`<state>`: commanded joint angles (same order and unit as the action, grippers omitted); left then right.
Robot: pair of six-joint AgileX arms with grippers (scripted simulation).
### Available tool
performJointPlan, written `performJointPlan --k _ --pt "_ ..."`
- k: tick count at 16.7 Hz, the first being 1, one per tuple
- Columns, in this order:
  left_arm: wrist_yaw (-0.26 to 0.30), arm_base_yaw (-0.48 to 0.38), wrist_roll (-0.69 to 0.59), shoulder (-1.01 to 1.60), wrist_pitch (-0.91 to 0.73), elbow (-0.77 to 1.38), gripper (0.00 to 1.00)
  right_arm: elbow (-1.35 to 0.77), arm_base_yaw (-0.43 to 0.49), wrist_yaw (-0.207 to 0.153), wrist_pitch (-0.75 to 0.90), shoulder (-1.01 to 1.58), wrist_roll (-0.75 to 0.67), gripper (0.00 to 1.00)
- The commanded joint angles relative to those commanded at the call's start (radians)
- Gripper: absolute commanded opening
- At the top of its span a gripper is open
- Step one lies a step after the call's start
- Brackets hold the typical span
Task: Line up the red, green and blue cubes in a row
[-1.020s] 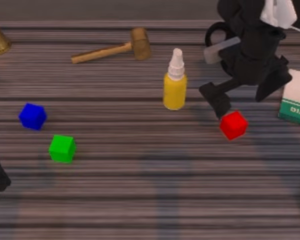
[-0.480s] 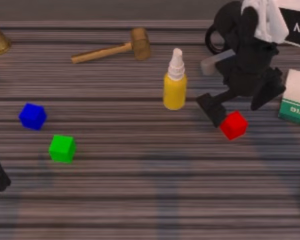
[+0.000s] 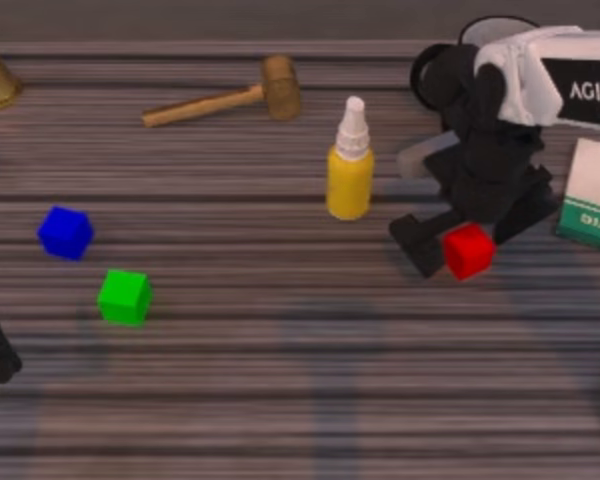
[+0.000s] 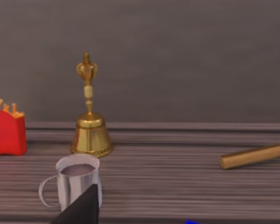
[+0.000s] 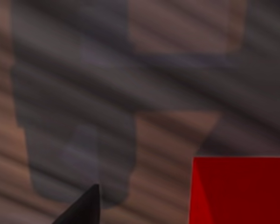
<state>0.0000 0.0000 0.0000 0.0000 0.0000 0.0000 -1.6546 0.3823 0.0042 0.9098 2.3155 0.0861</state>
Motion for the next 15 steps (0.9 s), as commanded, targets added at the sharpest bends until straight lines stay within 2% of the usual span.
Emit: performJointPlan --k 1,14,15 --pt "0.000 0.000 0.000 0.000 0.000 0.000 1.00 0.000 0.000 0.000 0.000 0.000 0.000 1.00" --pt "0.000 0.000 0.000 0.000 0.000 0.000 1.00 0.000 0.000 0.000 0.000 0.000 0.000 0.02" --pt "0.000 0.000 0.000 0.000 0.000 0.000 1.00 0.000 0.000 0.000 0.000 0.000 0.000 0.00"
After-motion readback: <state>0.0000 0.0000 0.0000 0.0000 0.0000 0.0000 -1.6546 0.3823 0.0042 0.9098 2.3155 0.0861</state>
